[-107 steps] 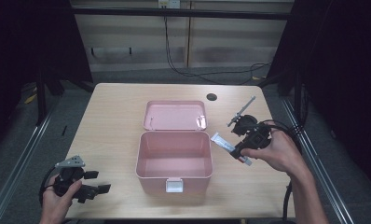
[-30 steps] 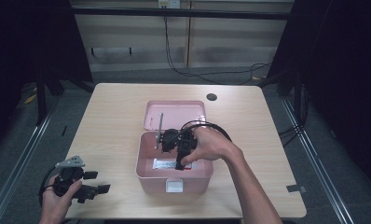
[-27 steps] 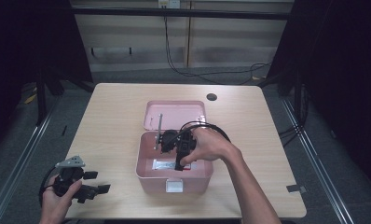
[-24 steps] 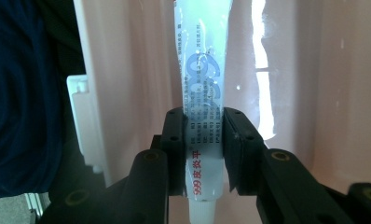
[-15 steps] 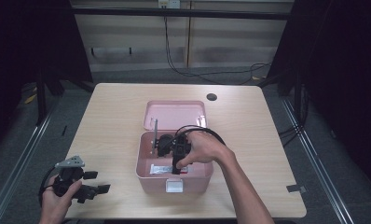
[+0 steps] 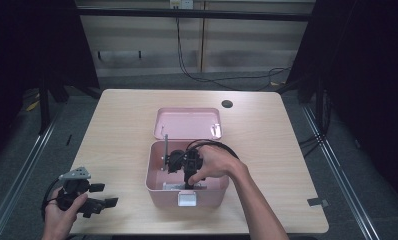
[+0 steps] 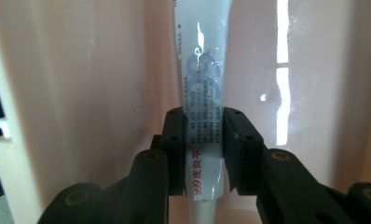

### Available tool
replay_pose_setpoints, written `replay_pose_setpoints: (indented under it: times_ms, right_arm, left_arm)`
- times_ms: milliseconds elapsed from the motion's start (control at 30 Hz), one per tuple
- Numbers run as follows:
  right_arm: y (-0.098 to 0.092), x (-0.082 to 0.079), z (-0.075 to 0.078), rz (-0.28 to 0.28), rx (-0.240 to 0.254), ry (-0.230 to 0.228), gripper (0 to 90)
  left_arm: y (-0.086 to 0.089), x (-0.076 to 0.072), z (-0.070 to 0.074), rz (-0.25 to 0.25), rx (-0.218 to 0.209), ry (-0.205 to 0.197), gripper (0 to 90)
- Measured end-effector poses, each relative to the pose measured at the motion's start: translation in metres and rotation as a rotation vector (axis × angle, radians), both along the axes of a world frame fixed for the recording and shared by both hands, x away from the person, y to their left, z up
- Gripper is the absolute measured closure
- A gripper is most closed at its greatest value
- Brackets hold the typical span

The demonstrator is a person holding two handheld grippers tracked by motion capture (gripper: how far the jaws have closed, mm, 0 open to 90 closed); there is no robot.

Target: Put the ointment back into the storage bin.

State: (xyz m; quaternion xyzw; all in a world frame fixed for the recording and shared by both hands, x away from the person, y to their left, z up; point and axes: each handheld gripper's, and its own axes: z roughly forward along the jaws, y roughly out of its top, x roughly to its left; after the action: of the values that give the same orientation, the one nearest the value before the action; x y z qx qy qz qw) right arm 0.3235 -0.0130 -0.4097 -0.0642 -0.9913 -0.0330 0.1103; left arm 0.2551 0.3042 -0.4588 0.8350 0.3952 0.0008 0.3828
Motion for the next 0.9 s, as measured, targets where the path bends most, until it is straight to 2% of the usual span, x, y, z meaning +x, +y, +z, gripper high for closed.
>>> replay_pose_setpoints:
  times_ms: [33,100,133,367,400,500,633,800,900]
  right_arm:
    - [0.000,0.000,-0.002,0.001,0.008,0.003,71.3]
    - [0.001,0.000,-0.002,0.004,-0.008,0.000,71.3]
    - [0.001,0.000,-0.006,0.008,-0.011,0.016,71.4]
    - [0.002,-0.001,-0.016,0.009,-0.021,0.038,71.3]
    - [0.003,0.000,-0.015,0.023,-0.039,0.038,71.3]
    - [0.005,0.000,-0.017,0.022,-0.031,0.047,71.3]
    - [0.007,0.000,-0.022,0.041,-0.051,0.068,71.3]
    - [0.007,0.000,-0.029,0.037,-0.048,0.084,71.3]
    - [0.008,0.000,-0.034,0.038,-0.070,0.087,71.3]
  left_arm:
    - [0.000,0.000,0.000,0.000,0.000,0.000,16.2]
    - [0.000,0.000,0.000,0.000,0.000,0.000,16.2]
    - [0.000,0.000,0.000,-0.002,0.000,0.001,16.2]
    - [0.000,0.000,0.000,0.002,0.002,-0.002,16.2]
    - [0.000,0.000,0.000,0.003,0.002,-0.002,16.2]
    - [0.000,0.000,0.000,0.003,0.002,-0.001,16.2]
    - [0.000,0.000,0.000,0.002,0.002,-0.001,16.2]
    - [0.000,0.000,0.000,-0.001,0.004,0.001,16.2]
    - [-0.001,0.000,0.000,0.002,0.012,-0.001,16.2]
